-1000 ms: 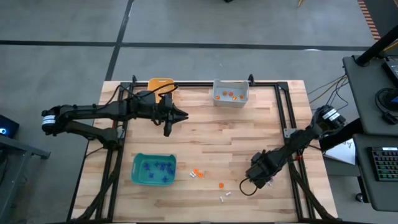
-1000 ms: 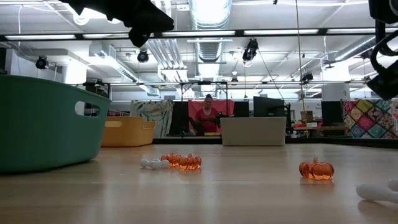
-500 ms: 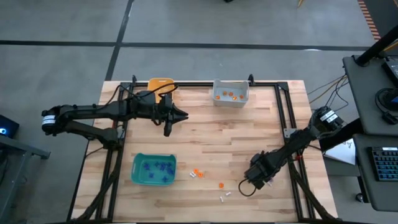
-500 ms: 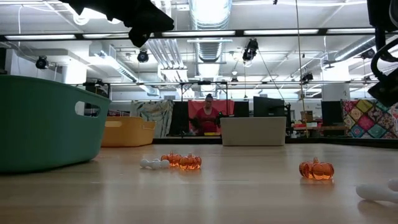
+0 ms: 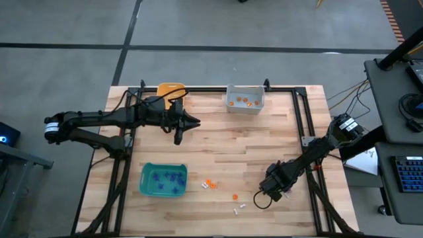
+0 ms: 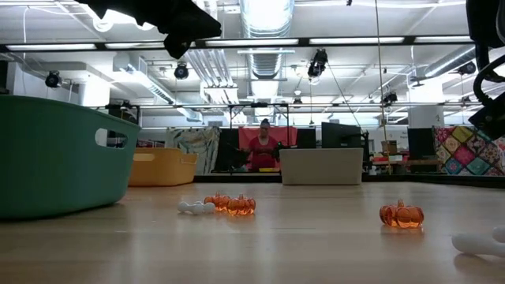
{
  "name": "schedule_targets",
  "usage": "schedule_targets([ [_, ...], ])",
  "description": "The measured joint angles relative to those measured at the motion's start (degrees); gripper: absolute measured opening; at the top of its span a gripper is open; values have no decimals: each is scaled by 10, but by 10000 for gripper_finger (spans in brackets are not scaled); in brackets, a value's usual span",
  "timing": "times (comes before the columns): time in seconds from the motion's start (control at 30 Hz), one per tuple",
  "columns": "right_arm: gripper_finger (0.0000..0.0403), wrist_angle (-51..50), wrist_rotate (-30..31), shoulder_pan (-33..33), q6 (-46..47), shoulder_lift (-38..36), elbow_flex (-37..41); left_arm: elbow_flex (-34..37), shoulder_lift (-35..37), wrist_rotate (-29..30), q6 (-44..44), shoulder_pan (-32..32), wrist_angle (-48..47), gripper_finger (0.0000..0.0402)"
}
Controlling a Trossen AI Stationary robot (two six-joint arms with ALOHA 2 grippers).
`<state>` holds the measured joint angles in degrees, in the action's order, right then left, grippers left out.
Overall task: Sort Halloween decoration
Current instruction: Put the blue spider toy into the green bin
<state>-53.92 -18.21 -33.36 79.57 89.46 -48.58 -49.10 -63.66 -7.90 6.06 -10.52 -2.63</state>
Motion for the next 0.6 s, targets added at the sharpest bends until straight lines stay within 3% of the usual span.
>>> schedule_targets([
  [0.4,9,-72,25,3,-11,-35,-24,0,0,0,-6,0,13,50],
  [0.6,9,-39,129,8,-13,-65,-37,0,0,0,-6,0,15,50],
])
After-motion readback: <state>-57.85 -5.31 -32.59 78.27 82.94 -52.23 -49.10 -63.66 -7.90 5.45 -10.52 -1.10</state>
